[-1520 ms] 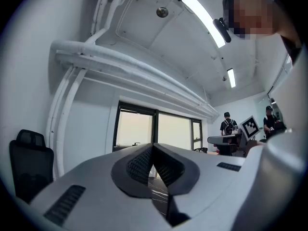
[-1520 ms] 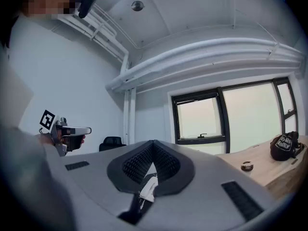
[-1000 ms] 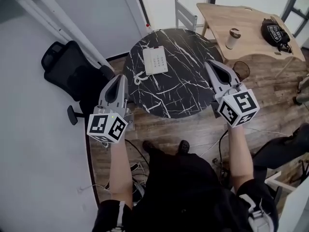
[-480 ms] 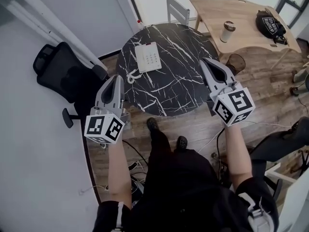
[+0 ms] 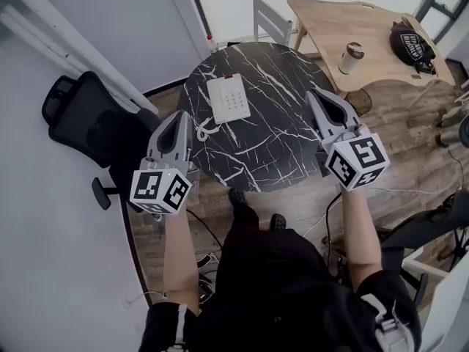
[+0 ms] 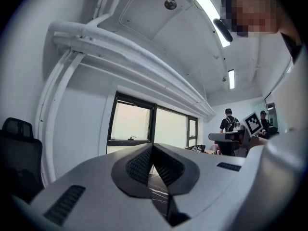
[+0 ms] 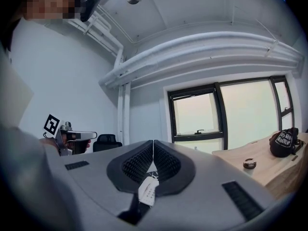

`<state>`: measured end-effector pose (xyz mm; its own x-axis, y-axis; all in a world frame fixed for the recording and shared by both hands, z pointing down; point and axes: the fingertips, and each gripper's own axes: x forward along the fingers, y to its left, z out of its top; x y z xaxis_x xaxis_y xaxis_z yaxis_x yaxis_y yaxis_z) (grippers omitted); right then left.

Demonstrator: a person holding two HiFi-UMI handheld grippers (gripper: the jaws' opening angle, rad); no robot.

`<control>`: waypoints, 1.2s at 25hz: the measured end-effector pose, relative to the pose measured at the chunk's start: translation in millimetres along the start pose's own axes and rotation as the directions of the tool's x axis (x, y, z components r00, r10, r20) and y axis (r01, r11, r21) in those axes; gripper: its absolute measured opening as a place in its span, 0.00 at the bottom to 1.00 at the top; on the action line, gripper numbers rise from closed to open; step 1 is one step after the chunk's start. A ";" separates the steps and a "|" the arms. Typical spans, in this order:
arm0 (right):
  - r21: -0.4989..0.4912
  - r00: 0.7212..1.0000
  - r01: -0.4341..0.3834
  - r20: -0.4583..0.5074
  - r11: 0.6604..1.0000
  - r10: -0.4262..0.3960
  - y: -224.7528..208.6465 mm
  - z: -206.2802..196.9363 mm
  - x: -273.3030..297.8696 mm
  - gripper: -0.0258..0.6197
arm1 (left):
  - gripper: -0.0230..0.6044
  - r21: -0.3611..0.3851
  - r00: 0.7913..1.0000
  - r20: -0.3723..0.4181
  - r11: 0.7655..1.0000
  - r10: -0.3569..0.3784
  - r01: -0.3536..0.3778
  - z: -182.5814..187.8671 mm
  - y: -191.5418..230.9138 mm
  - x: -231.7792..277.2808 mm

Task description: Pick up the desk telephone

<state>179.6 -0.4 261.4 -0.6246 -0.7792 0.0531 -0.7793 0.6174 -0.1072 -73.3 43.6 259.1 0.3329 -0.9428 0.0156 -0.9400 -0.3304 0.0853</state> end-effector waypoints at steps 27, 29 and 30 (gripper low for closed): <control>-0.032 0.968 0.138 -0.207 0.990 -0.141 32.6 -55.5 160.3 0.09 | 0.06 -0.133 0.981 -0.105 0.980 -0.160 0.146 -67.6 154.1 112.0; -0.027 0.960 0.147 -0.236 0.989 -0.149 31.3 -67.3 162.6 0.09 | 0.06 -0.143 0.975 -0.128 0.977 -0.179 0.161 -79.0 152.1 115.4; -0.024 0.957 0.150 -0.247 0.988 -0.151 30.4 -72.5 164.2 0.09 | 0.06 -0.148 0.973 -0.139 0.975 -0.187 0.166 -84.3 151.5 116.9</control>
<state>49.8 -101.8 338.9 -0.4924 -0.8123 0.3125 -0.8652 0.4958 -0.0746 -170.5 -113.0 357.8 0.5097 -0.8493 0.1377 -0.8500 -0.4722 0.2334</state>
